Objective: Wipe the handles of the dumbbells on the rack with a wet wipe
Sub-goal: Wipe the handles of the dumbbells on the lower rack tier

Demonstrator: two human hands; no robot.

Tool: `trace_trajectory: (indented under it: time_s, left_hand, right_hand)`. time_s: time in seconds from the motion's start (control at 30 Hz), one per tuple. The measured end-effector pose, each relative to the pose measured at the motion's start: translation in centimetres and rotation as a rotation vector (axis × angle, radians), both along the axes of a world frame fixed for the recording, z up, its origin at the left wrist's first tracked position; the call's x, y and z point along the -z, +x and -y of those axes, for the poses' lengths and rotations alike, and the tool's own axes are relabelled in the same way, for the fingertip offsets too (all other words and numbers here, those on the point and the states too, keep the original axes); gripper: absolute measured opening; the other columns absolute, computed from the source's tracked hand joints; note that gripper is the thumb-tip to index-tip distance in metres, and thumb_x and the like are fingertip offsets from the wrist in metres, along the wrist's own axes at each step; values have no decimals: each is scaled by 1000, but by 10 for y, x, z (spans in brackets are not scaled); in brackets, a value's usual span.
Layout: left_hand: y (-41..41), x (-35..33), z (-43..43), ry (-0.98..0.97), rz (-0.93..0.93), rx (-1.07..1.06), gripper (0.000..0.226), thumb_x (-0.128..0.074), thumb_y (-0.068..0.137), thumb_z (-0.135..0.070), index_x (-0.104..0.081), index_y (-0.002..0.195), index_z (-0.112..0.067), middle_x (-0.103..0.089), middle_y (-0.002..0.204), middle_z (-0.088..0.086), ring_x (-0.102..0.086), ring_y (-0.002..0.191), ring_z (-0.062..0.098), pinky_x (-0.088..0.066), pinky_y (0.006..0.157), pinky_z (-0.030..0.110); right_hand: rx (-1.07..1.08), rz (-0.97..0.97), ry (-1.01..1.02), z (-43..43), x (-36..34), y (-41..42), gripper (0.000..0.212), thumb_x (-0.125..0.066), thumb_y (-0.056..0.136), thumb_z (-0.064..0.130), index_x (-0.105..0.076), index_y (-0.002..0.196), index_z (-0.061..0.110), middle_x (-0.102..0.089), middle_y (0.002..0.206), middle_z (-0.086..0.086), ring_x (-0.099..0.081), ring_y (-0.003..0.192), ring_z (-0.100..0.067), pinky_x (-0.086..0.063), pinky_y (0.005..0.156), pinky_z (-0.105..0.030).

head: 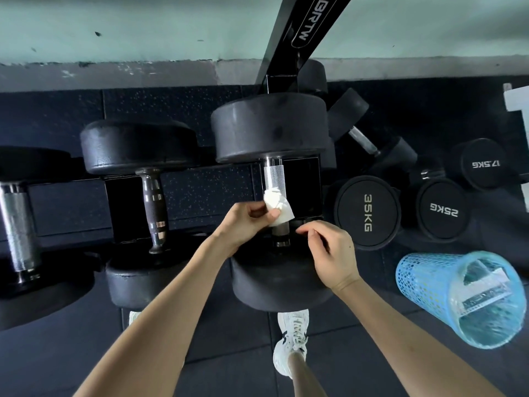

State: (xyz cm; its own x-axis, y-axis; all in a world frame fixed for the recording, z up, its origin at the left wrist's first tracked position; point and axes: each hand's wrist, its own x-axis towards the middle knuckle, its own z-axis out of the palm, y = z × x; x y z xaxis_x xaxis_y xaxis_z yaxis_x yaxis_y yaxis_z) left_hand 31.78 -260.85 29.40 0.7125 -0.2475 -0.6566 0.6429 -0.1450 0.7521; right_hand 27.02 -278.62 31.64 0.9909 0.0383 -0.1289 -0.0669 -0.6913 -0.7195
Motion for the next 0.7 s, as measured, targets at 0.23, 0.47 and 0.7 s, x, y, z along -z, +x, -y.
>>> trace_trajectory:
  time_s: [0.23, 0.47, 0.7]
  left_hand:
    - [-2, -6, 15, 558, 82, 267, 47, -71, 80, -42, -57, 61, 0, -47, 56, 6, -42, 53, 20, -27, 47, 26]
    - [5, -9, 19, 370, 36, -94, 25, -84, 67, -29, -69, 73, -10, -68, 71, 1, -60, 65, 12, -47, 58, 19]
    - [2, -4, 23, 131, -3, -323, 15, -81, 71, -13, -70, 74, -24, -72, 77, -4, -65, 75, 9, -53, 72, 21]
  right_hand:
    - [39, -14, -24, -4, -4, 1, 42, -34, 82, 26, -71, 86, 7, -71, 84, -2, -65, 80, -21, -53, 73, -40]
    - [60, -6, -26, -3, -2, 0, 42, -34, 82, 27, -71, 85, 8, -71, 81, 0, -65, 77, -20, -52, 71, -39]
    - [40, 12, -38, -2, 0, 0, 39, -34, 82, 25, -70, 84, 9, -69, 78, 2, -63, 73, -19, -51, 70, -40]
